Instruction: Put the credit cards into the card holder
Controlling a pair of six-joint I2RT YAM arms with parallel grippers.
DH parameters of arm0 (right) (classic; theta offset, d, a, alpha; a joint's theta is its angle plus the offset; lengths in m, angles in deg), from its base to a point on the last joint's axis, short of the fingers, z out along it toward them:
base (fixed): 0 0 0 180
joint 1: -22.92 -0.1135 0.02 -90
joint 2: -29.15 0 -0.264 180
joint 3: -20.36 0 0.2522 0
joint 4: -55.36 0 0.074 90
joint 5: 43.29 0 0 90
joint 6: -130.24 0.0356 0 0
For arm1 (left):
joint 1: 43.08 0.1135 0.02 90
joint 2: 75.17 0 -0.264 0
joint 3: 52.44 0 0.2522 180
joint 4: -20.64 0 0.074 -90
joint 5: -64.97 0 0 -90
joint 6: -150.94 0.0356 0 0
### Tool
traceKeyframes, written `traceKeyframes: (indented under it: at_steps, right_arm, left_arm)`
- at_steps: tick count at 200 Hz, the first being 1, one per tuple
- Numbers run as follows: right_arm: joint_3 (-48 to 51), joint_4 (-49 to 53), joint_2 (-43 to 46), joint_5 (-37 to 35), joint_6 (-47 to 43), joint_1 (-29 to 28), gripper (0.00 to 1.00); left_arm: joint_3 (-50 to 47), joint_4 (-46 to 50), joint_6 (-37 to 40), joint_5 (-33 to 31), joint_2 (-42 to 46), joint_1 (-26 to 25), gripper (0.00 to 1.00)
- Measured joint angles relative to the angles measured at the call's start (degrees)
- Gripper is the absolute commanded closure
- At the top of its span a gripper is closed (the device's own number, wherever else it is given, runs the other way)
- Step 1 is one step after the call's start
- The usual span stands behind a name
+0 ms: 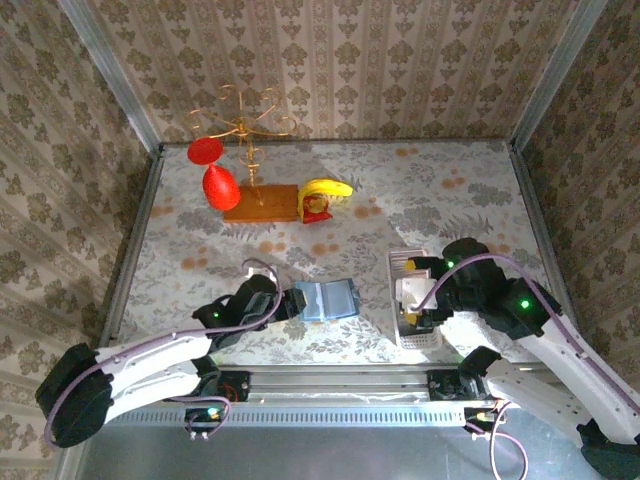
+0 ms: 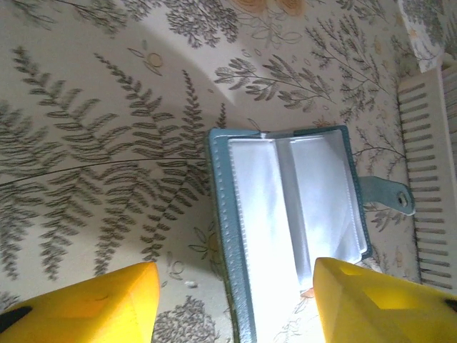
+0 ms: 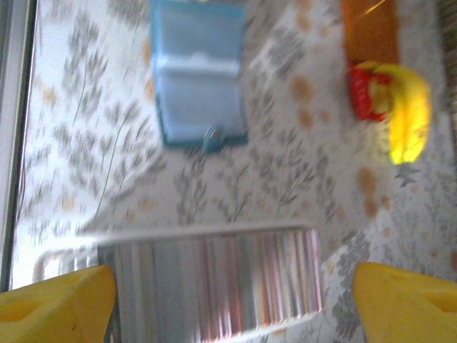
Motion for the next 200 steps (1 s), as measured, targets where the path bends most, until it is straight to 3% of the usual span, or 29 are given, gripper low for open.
traceKeyframes:
  at_steps: [25, 93, 200]
  right_arm:
    - [4.4, 2.8, -0.7, -3.2, -6.0, 0.0, 0.0]
    - [14.6, -2.9, -2.0, -6.2, -13.0, 0.0, 0.0]
    - [19.8, -11.4, -4.7, -10.0, -14.8, -1.9, 0.0]
  left_arm:
    - [0.0, -3.3, 0.1, 2.6, -3.3, 0.8, 0.48]
    - [0.0, -9.6, 0.4, 7.7, -9.1, 5.0, 0.62]
    - [1.6, -14.5, 1.8, 12.2, -18.3, 7.5, 0.8]
